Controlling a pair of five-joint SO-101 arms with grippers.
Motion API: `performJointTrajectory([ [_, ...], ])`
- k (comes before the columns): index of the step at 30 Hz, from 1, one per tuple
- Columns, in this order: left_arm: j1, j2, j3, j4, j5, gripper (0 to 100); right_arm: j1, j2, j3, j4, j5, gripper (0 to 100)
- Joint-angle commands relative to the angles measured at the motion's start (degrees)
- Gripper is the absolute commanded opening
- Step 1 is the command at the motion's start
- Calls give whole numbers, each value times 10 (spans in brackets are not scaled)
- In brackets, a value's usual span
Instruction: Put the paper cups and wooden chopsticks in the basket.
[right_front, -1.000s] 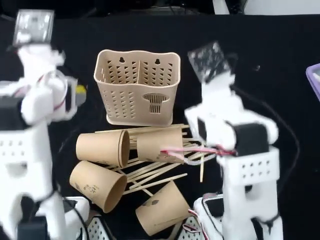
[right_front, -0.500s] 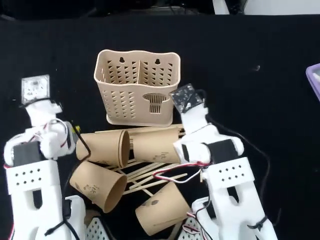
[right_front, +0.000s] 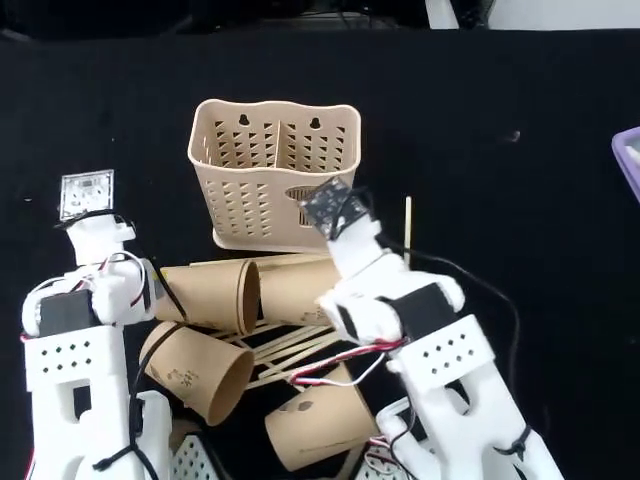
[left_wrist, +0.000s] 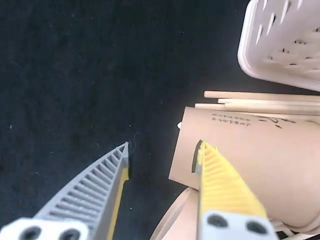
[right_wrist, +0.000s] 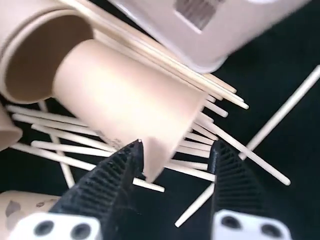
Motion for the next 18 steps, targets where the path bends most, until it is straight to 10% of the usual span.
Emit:
performJointTrajectory([
  [1,7,-9,-5,-8,2,220,-22,-18,7,0,-5,220],
  [13,6,-9,-5,-8,2,220,4,-19,64,-35,0,215],
  [18,2,-9,-4,-8,2,220,7,-20,36,-34,43,34],
])
